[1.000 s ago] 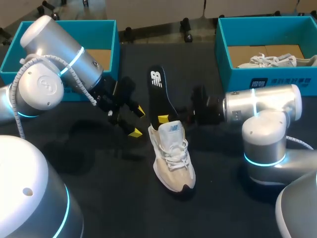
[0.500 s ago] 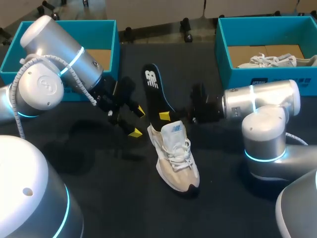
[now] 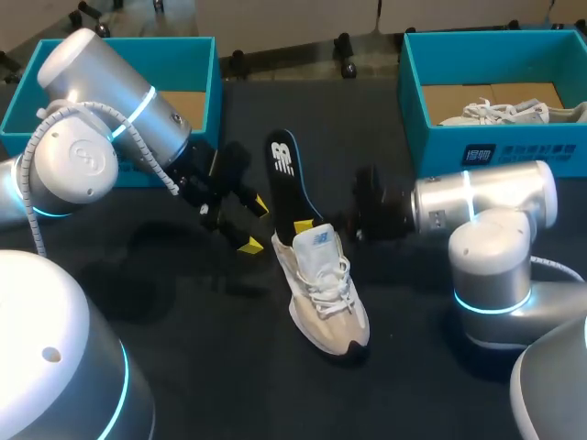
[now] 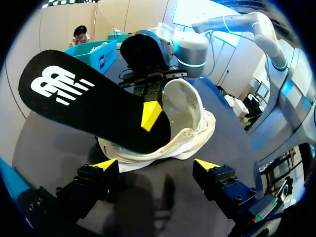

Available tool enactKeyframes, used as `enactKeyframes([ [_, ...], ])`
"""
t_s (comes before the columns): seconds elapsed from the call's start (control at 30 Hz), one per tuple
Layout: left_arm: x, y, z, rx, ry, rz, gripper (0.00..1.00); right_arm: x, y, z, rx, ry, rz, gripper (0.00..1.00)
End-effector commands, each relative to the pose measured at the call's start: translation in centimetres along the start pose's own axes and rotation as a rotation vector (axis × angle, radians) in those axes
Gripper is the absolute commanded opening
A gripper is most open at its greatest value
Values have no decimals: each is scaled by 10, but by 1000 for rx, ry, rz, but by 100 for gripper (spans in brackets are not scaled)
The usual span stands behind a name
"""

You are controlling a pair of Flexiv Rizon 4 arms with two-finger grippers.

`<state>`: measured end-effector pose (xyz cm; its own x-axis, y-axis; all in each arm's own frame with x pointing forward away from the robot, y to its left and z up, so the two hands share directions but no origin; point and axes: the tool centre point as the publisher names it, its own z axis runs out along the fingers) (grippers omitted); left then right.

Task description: Take the shoe out of the shoebox, open the shoe tongue, remove and reinsert the insole, then place the shoe into the shoebox

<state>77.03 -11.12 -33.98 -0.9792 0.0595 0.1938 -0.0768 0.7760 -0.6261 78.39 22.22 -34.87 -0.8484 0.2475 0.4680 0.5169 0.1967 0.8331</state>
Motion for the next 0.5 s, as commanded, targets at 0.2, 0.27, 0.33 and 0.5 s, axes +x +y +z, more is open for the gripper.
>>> enactKeyframes([
  [0.2,0,0,1,-3,0,-1,100,14,-11,1,0,-21,16,0],
  [0.27,0,0,1,-3,0,-1,100,14,-11,0,-1,-23,17,0],
  [0.33,0,0,1,-3,0,-1,100,14,-9,-1,-1,-24,12,0],
  [0.5,0,0,1,-3,0,-1,100,12,-2,-3,6,-28,-9,25],
])
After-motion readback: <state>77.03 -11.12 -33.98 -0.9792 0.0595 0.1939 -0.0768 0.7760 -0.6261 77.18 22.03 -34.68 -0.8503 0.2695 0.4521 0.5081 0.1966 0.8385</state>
